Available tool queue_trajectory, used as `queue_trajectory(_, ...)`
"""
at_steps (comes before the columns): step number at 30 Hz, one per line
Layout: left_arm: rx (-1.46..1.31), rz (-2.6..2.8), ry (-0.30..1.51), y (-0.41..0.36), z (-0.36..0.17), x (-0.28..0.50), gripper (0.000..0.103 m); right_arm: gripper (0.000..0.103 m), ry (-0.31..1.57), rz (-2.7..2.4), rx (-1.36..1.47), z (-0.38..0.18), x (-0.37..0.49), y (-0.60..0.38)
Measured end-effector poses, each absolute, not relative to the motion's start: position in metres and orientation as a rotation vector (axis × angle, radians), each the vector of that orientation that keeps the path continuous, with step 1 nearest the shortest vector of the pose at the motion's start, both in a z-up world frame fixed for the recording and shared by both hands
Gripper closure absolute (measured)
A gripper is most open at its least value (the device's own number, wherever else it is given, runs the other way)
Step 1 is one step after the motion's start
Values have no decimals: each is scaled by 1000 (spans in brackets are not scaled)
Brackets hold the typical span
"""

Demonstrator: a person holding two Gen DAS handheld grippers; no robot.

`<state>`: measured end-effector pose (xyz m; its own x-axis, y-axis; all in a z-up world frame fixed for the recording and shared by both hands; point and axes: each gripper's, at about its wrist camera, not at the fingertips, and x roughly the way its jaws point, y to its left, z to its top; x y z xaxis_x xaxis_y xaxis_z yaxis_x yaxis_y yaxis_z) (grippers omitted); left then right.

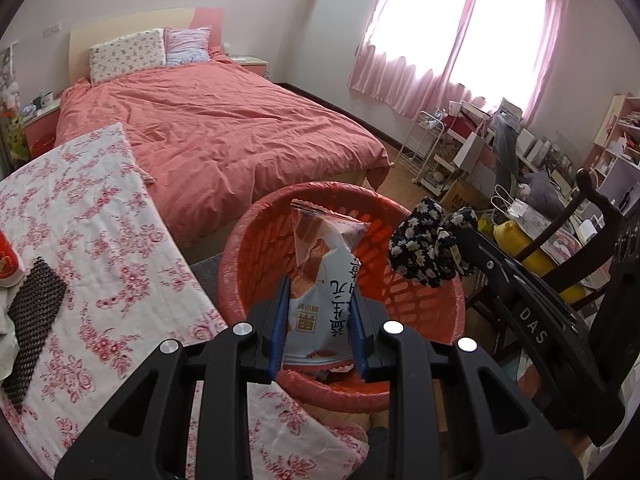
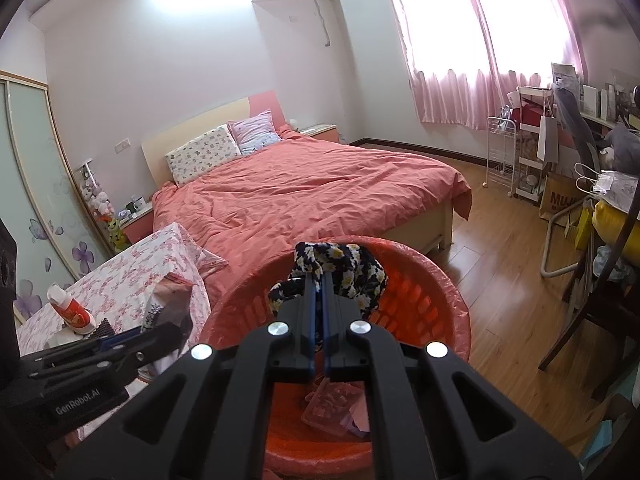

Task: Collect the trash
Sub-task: 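Carry the scrunchie and wrapper with both tools over the orange basket, then open both tools to drop the scrunchie and wrapper into the basket, then move both open tools back over the bed toward the remaining items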

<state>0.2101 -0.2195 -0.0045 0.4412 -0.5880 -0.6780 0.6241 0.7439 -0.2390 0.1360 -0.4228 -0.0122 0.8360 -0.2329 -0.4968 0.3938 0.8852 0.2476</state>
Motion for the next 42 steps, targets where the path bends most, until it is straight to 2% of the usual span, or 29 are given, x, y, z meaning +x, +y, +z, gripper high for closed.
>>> queue_trajectory(6, 59, -761, 829, -227, -8, 211, 76, 98, 475, -337, 364, -14, 139, -429)
queue_trajectory(8, 63, -753, 835, -230, -11, 213, 73, 92, 477, -329, 374, -15, 142, -432)
queue_trajectory(11, 63, -746, 861, -233, -18, 216, 66, 89, 489, -320, 396, -18, 146, -437)
queue_trajectory(14, 67, -741, 885, -233, -24, 217, 59, 78, 498, -323, 407, -22, 147, -441)
queue_trajectory(23, 92, -651, 882, -210, -28, 217, 49, 67, 525, -362, 415, -32, 139, -443)
queue_trajectory(33, 117, -531, 853, -162, -27, 214, 48, 60, 555, -310, 362, -28, 149, -411)
queue_trajectory(42, 44, -381, 817, -83, -18, 217, 45, 51, 588, -165, 270, -13, 168, -343)
